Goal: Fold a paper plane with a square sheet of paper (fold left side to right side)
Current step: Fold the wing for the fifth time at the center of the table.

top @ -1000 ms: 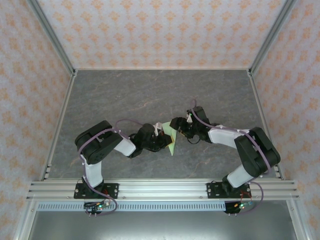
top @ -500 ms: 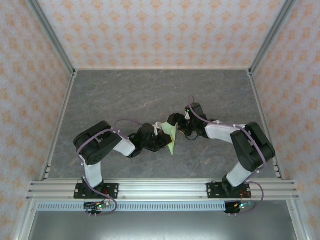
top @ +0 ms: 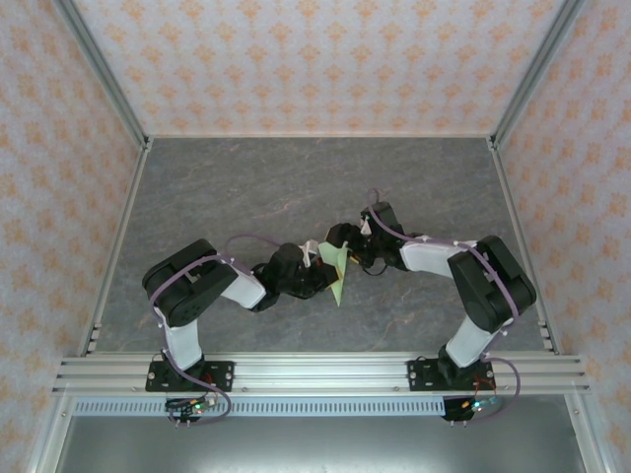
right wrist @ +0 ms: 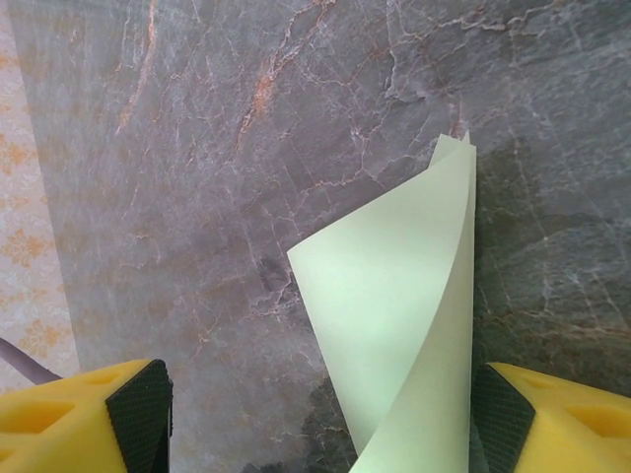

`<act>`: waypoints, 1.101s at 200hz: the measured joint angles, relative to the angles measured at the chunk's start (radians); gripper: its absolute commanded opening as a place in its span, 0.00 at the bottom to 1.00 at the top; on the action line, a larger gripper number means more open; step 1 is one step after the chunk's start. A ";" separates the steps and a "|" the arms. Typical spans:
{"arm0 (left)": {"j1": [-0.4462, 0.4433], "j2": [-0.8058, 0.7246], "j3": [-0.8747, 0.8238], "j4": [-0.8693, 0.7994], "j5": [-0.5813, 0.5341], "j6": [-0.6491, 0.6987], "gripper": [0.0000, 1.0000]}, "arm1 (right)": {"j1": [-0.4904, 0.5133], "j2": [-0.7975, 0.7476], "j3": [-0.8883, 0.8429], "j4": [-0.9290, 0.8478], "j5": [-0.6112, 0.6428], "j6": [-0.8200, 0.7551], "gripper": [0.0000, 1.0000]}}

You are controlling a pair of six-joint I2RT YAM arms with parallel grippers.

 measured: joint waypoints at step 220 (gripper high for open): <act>0.000 -0.001 -0.007 0.000 -0.003 0.000 0.00 | 0.002 0.095 0.091 -0.019 -0.032 0.002 0.84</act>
